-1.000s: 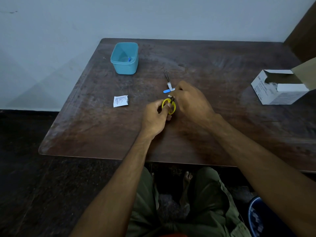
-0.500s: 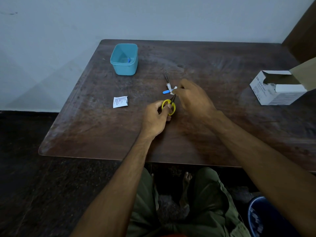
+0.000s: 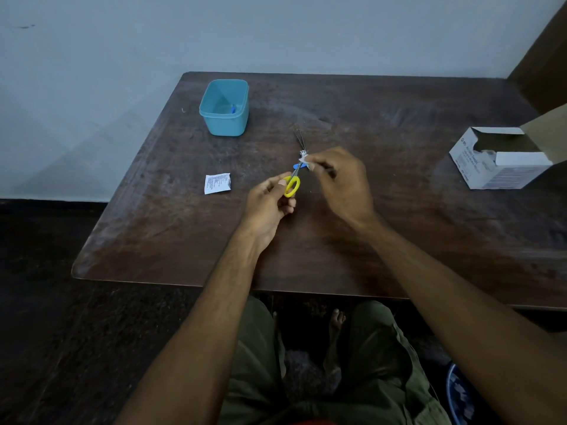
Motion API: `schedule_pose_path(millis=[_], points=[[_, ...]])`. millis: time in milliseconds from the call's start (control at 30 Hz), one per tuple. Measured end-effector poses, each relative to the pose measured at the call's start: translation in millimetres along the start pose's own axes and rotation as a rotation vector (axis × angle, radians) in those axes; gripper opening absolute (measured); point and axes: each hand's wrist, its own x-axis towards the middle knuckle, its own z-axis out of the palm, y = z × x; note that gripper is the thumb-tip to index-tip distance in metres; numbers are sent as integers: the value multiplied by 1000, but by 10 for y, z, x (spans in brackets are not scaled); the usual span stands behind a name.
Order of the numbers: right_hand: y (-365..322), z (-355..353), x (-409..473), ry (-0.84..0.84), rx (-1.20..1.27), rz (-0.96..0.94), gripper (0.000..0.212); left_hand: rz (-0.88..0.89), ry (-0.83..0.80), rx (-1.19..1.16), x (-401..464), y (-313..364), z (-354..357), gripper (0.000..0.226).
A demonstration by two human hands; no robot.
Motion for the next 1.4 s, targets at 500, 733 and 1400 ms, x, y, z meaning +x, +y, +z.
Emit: schedule_pose_path(millis=[500, 733, 1400], points=[[-74, 106, 8, -127, -177, -76, 26, -138, -61, -193, -22, 93, -74, 25], [22, 44, 91, -36, -179, -37, 24, -152, -65, -179, -17, 99, -74, 27], [-148, 58, -158, -3, 131, 230, 13, 89, -2, 21, -17, -2, 13, 20]])
